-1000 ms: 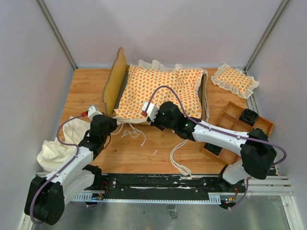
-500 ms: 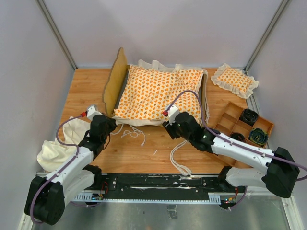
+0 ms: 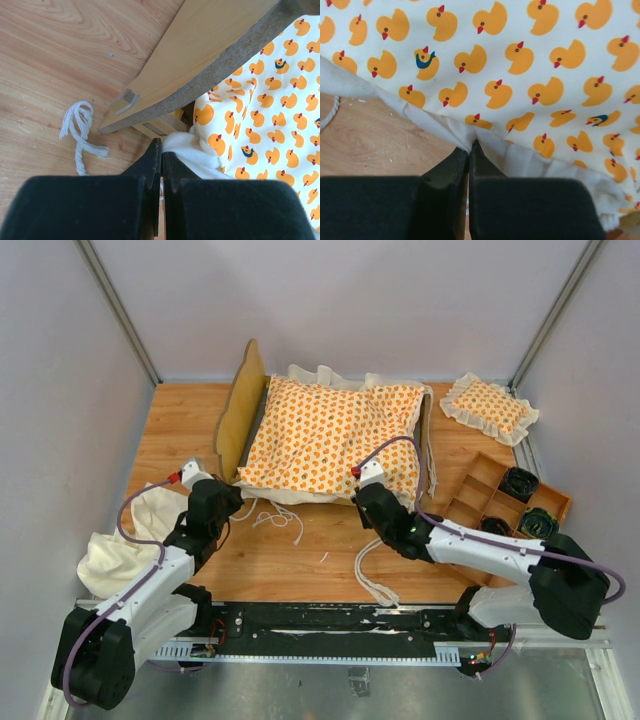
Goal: Set up the pet bed
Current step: Adjust the mattress on the bed frame.
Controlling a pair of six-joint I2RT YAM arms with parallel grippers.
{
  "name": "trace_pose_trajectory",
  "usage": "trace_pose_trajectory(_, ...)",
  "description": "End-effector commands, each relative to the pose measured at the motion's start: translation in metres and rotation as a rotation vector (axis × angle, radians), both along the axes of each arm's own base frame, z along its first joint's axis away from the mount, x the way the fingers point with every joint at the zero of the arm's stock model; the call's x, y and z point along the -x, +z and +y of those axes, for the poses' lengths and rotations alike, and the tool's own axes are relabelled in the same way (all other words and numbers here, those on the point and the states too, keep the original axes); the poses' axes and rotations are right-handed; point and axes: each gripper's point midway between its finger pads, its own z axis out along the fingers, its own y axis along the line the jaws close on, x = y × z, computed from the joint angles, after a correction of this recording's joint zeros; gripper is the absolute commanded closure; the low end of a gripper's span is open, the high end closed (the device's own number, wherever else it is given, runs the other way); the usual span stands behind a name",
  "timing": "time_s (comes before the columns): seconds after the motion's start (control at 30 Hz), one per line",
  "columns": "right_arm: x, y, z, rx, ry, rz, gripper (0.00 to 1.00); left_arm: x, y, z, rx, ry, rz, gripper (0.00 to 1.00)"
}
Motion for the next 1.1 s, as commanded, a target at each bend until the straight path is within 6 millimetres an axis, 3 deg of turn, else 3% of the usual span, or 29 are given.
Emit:
trace_pose_trajectory(0.0,0.012,0.033,-0.027,0.093,0.042,-0.023,1.0,-0.006,0.012,0.013,-0.048,0.053,-0.048,1.0)
trace_pose_trajectory(0.1,0.032,0.023,-0.037,0.096,0.198,0.044,1.0,-0.008,0.009,0.019,-0.075,0.079,-0.038,1.0)
trace_pose_trajectory(0.2,0.053,0.008,-0.031,0.054,0.376,0.113,1.0,-0.009,0.004,0.025,-0.105,0.104,-0.018,1.0)
trace_pose_trajectory(0.3,0.057,0.005,-0.037,0.053,0.409,0.159,1.0,-0.008,0.001,0.031,-0.132,0.131,-0.005,1.0)
trace_pose_trajectory(0.47,0.037,0.026,-0.064,0.053,0.233,0.171,1.0,-0.008,0.008,0.04,-0.167,0.171,-0.017,1.0)
trace_pose_trajectory(0.63,0.038,0.083,-0.039,-0.106,0.322,0.05,1.0,-0.011,0.014,0.044,-0.197,0.181,-0.016,1.0)
trace_pose_trajectory(0.7,0.042,0.094,-0.03,-0.148,0.37,0.054,1.0,-0.011,0.012,0.044,-0.199,0.181,-0.012,1.0)
trace_pose_trajectory(0.77,0.04,0.087,-0.031,-0.125,0.364,0.08,1.0,-0.01,0.01,0.044,-0.2,0.18,-0.008,1.0)
trace_pose_trajectory(0.93,0.0,0.06,-0.065,0.035,0.133,0.104,1.0,-0.01,0.008,0.045,-0.209,0.184,-0.002,1.0)
trace_pose_trajectory(1.07,-0.018,0.057,-0.084,0.12,0.017,0.094,0.88,-0.011,0.011,0.045,-0.21,0.179,-0.006,1.0)
